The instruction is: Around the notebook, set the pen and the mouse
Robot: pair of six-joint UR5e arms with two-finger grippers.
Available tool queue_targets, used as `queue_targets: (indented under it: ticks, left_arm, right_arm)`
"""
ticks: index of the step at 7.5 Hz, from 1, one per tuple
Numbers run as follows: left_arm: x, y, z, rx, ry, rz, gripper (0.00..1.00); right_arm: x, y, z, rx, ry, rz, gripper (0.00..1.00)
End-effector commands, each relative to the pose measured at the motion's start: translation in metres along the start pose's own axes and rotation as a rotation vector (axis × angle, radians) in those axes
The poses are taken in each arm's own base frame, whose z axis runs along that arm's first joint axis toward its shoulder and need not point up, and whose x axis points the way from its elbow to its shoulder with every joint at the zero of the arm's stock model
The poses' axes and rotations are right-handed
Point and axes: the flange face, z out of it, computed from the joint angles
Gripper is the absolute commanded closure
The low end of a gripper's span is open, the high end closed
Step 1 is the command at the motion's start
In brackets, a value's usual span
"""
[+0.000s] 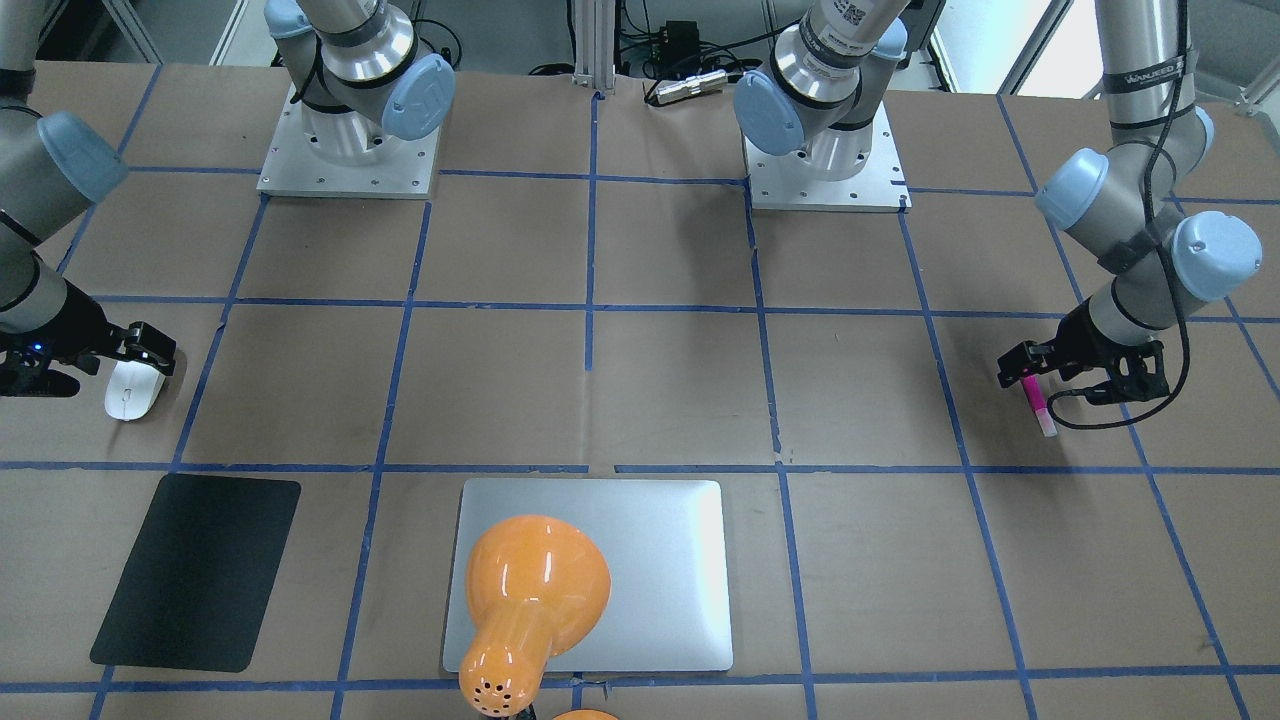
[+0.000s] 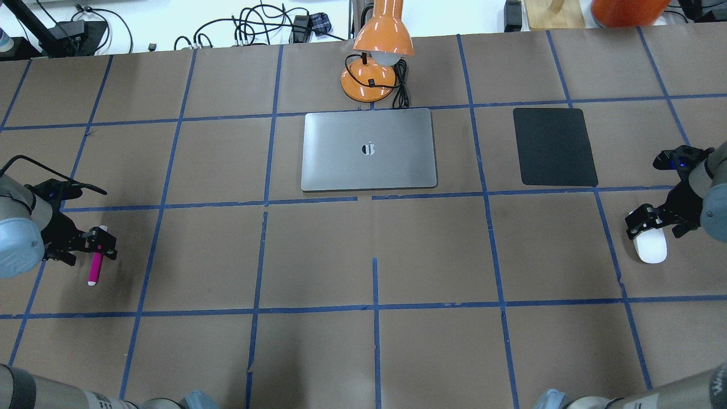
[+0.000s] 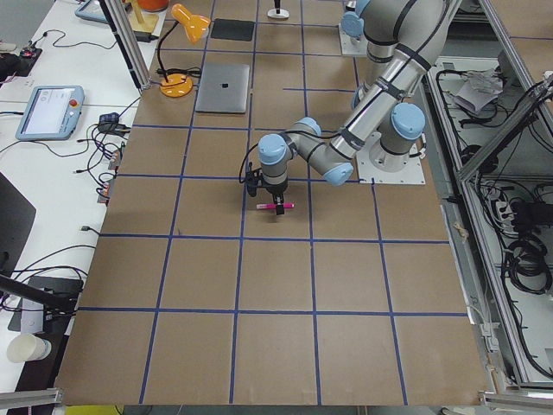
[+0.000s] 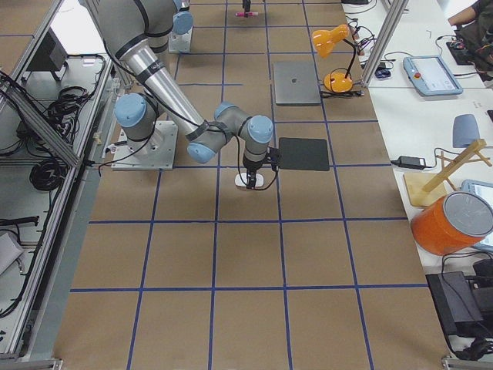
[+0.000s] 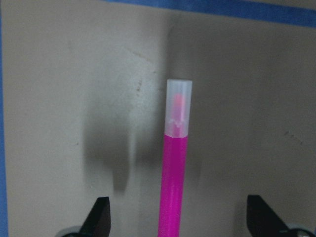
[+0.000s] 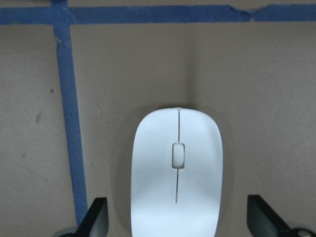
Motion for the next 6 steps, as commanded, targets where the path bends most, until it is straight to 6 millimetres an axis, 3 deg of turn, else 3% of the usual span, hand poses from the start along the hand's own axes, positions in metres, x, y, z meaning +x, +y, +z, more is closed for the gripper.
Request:
queue_targets:
  ticks: [1, 2, 3, 4, 5, 6]
  left_arm:
    - [-0.003, -0.005, 0.009, 0.007, -0.005, 0.015, 0.29]
    - [-0.003, -0.005, 0.006, 0.016, -0.013, 0.012, 0.68]
    - [-0.005, -0.006, 0.006, 0.022, -0.015, 0.010, 0.94]
    - [-0.005, -0.006, 0.003, 0.026, -0.018, 0.010, 1.00]
    - [-0.005, -0.006, 0.001, 0.030, -0.020, 0.008, 1.00]
    - [-0.004, -0.006, 0.000, 0.031, -0.021, -0.003, 1.00]
  right_arm:
    - [0.000, 0.000, 0.006, 0.001, -0.011, 0.003, 0.00]
    - [0.000, -0.001, 0.009, 0.000, -0.015, 0.002, 0.00]
    - [0.002, -0.003, 0.007, 0.003, -0.012, 0.009, 0.24]
    - [0.001, -0.003, 0.007, -0.001, -0.014, 0.015, 0.51]
    - [0.002, -0.006, 0.001, 0.010, -0.008, 0.012, 0.72]
    - [0.003, -0.011, -0.013, 0.031, 0.010, 0.020, 0.85]
